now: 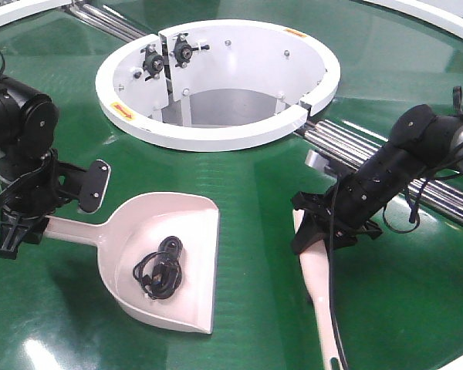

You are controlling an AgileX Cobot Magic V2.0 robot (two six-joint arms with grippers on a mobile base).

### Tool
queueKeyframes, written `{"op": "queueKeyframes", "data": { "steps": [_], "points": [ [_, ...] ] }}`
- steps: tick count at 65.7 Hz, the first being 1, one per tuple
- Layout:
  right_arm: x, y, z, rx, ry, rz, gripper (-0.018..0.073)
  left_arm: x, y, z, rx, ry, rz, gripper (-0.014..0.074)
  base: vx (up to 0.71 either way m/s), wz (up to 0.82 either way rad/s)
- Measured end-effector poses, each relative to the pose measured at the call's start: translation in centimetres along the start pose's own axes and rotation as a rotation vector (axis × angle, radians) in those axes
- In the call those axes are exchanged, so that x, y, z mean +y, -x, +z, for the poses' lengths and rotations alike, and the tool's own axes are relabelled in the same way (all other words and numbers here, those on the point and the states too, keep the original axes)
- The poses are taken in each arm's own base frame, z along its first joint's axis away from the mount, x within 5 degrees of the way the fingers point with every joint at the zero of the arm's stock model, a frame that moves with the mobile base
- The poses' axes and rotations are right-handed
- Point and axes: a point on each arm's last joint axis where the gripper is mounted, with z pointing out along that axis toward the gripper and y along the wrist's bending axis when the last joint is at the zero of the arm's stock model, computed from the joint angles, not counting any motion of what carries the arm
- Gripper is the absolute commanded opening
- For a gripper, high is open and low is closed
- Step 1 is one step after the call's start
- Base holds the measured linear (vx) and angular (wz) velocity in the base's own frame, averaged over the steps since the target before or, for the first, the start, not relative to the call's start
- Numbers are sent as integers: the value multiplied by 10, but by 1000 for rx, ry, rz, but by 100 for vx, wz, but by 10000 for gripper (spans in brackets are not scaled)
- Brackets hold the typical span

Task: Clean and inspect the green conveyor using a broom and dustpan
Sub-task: 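Lower the brush back onto the belt beside the dustpan with the right gripper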

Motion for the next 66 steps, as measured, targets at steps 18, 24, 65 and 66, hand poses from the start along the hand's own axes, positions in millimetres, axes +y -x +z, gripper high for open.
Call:
{"op": "queueKeyframes", "data": {
  "steps": [18,24,65,66],
  "points": [
    [-3,0,4,22,3,9,97,0,0,0,0,0,0,-23,0,0],
    [-3,0,4,22,3,9,187,0,0,0,0,0,0,-23,0,0],
    [-5,0,4,18,-27,11,546,0,0,0,0,0,1,-23,0,0],
    [-5,0,4,18,-27,11,546,0,0,0,0,0,1,-23,0,0]
  ]
}}
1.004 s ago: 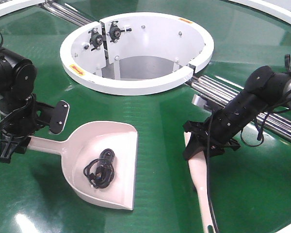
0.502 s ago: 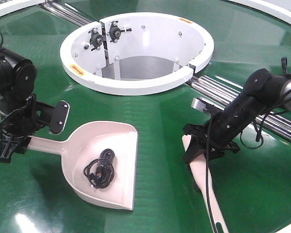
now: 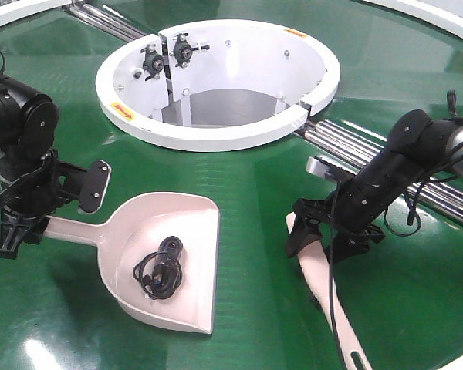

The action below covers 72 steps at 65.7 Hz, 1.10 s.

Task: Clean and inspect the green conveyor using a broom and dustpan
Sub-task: 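Lower the brush back onto the belt beside the dustpan with the right gripper, then open the right gripper and lift it away from the brush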

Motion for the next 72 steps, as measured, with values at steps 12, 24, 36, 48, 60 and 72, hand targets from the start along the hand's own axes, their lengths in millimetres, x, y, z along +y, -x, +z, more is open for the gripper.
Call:
{"op": "queueKeyframes", "data": {
  "steps": [12,24,36,48,60,72],
  "points": [
    [-1,0,0,5,-12,-3,546,0,0,0,0,0,0,-23,0,0],
    [-2,-1,0,7,-19,-4,546,0,0,0,0,0,1,-23,0,0],
    [4,3,-11,-30,-27,-29,546,0,0,0,0,0,1,-23,0,0],
    [22,8,-41,-128,-40,-71,546,0,0,0,0,0,1,-23,0,0],
    [54,-4,-87,-340,-144,-161,546,0,1,0,0,0,2,-23,0,0],
    [90,-34,-134,-655,-277,-266,511,0,1,0,0,0,2,-23,0,0]
  ]
}}
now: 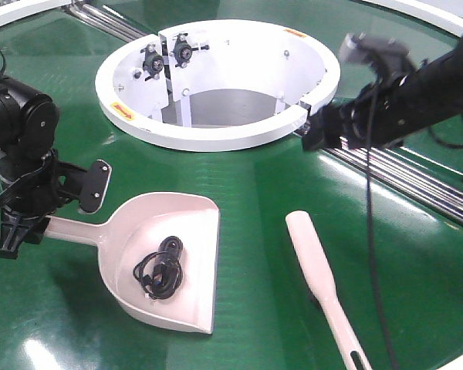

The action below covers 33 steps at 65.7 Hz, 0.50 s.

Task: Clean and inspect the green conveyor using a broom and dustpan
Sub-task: 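Open the right gripper and lift it away from the brush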

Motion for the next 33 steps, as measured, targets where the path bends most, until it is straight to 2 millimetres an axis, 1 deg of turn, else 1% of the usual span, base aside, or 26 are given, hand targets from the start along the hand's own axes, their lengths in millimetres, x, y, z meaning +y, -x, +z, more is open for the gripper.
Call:
{"op": "queueKeyframes", "data": {
  "steps": [6,13,20,24,26,27,33],
  "points": [
    [10,-4,-27,-135,-37,-39,456,0,0,0,0,0,0,-23,0,0],
    [18,-18,-49,-258,-69,-66,340,0,0,0,0,0,0,-23,0,0],
    [21,-41,-62,-351,-94,-71,170,0,0,0,0,0,0,-23,0,0],
    [22,-58,-65,-388,-107,-73,45,0,0,0,0,0,0,-23,0,0],
    [22,-65,-67,-406,-113,-75,-3,0,0,0,0,0,0,-23,0,0],
    [22,-68,-70,-428,-117,-76,-17,0,0,0,0,0,0,-23,0,0],
    [20,-92,-71,-462,-135,-74,-11,0,0,0,0,0,0,-23,0,0]
  ]
}}
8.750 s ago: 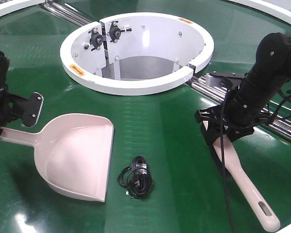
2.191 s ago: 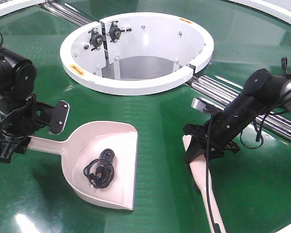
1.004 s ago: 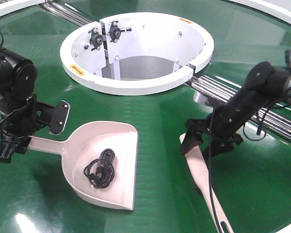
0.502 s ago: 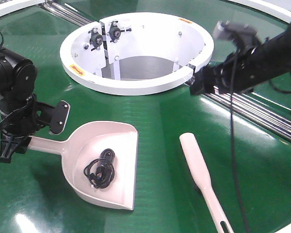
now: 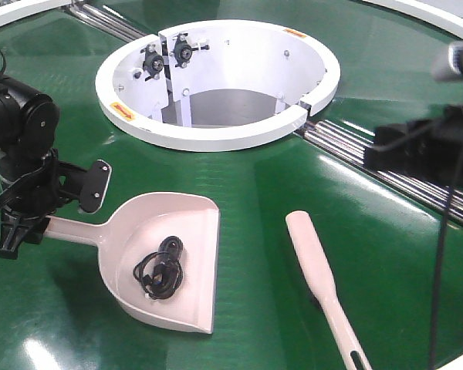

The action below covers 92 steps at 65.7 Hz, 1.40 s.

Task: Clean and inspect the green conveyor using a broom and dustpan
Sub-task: 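Open the right gripper and lift it away from the brush, then lower the dustpan onto the belt and release it with the left gripper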

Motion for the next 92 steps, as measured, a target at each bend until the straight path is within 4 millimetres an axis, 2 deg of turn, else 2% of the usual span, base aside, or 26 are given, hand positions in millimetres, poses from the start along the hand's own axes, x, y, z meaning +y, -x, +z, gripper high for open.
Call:
{"op": "queueKeyframes", "data": {
  "steps": [9,20,92],
  "points": [
    [-1,-16,-14,-39,-14,0,-10,0,0,0,0,0,0,-23,0,0],
    [-1,-10,-23,-115,-26,-2,-10,0,0,0,0,0,0,-23,0,0],
    [-2,-2,-27,-213,-39,41,-10,0,0,0,0,0,0,-21,0,0]
  ]
}}
